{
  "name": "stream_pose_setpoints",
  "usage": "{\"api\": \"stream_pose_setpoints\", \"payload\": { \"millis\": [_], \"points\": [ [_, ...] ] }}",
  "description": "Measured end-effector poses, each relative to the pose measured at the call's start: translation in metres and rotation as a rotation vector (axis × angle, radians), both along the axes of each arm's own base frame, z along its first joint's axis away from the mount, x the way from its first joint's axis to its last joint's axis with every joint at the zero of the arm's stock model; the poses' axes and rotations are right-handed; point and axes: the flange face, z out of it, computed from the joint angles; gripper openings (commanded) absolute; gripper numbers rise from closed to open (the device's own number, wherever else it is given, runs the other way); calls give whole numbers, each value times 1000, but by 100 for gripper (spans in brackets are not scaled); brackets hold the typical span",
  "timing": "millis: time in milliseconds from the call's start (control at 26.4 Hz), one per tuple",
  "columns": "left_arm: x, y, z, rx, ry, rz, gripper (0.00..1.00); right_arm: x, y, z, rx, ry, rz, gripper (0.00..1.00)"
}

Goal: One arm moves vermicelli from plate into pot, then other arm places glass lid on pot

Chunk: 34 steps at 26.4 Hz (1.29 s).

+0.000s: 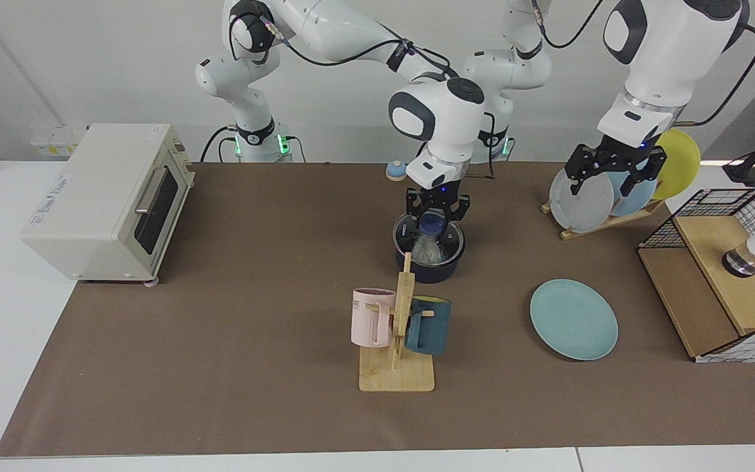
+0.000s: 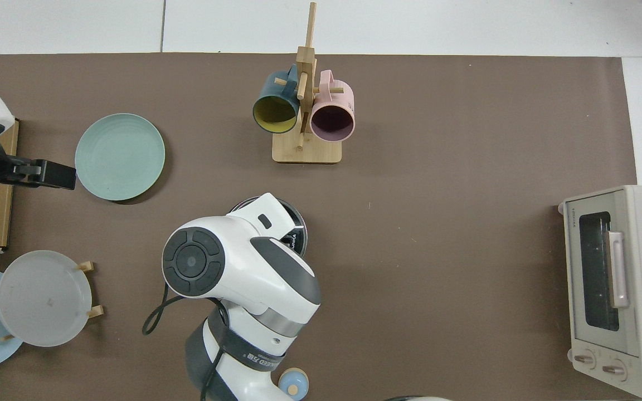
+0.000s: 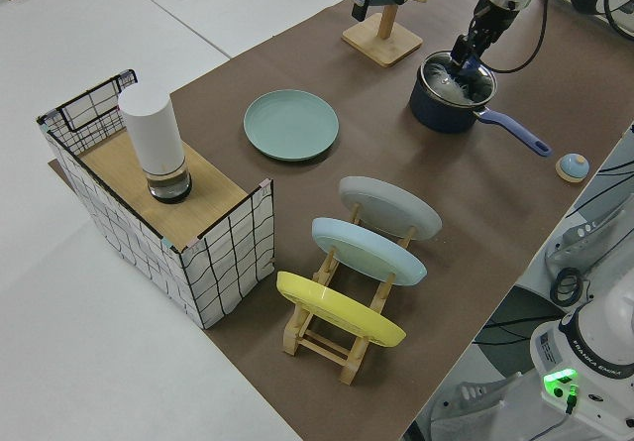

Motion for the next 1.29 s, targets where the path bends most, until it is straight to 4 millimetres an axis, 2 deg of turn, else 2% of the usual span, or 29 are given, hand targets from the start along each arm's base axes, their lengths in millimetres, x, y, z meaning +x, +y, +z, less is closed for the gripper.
{"api": "stream_pose_setpoints", "payload": {
  "millis": [607,1289],
  "points": [
    [-1,-1,-1,-2,14,1,100,2,-1,1,55,53,-38,0],
    [-2,-1,-2,-2,19,1,100,10,-5,-2,75,33,-47,0]
  ]
}}
